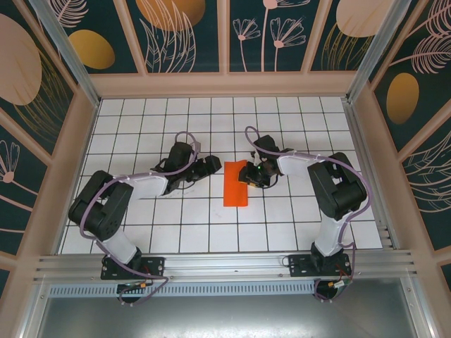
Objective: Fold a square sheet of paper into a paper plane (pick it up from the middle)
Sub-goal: Hold the square sheet of paper at the center of the table.
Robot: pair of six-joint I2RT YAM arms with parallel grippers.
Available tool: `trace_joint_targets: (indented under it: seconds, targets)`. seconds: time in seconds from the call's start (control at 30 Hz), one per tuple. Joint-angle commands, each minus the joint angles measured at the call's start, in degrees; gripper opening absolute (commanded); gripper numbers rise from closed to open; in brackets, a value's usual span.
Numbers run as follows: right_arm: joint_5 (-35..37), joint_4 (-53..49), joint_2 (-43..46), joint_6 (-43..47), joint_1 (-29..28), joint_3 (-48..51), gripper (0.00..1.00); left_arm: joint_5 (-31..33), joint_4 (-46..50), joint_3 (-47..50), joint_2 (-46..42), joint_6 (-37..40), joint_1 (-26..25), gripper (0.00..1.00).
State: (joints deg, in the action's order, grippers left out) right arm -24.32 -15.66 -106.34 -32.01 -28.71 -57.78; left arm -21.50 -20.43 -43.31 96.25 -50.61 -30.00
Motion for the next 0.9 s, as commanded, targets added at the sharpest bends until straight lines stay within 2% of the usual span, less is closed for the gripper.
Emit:
trace_joint_targets:
  seconds: [0.0,0.23,0.5,0.87]
  targets:
    - [9.79,0.15,-11.08,1.25,-1.00,4.12,0.38,-4.61,-3.41,-1.63,1.62,-1.56,-1.33,0.64]
    - [9.86,-0.25,-12.03,0.54,-1.17,3.92,0.39,-6.96,-4.20,-3.05,6.54,-2.79,-2.95,0.42]
    - [10.21,-0.73,-12.71,0.46,-1.35,3.93,0.39,-9.14,-4.32,-5.26,10.23,-3.36,-4.12,0.28]
    - [10.34,-0.82,-12.93,-0.07,-1.69,3.92,0.40,-8.94,1.03,-8.11,14.42,-3.05,-5.03,0.09]
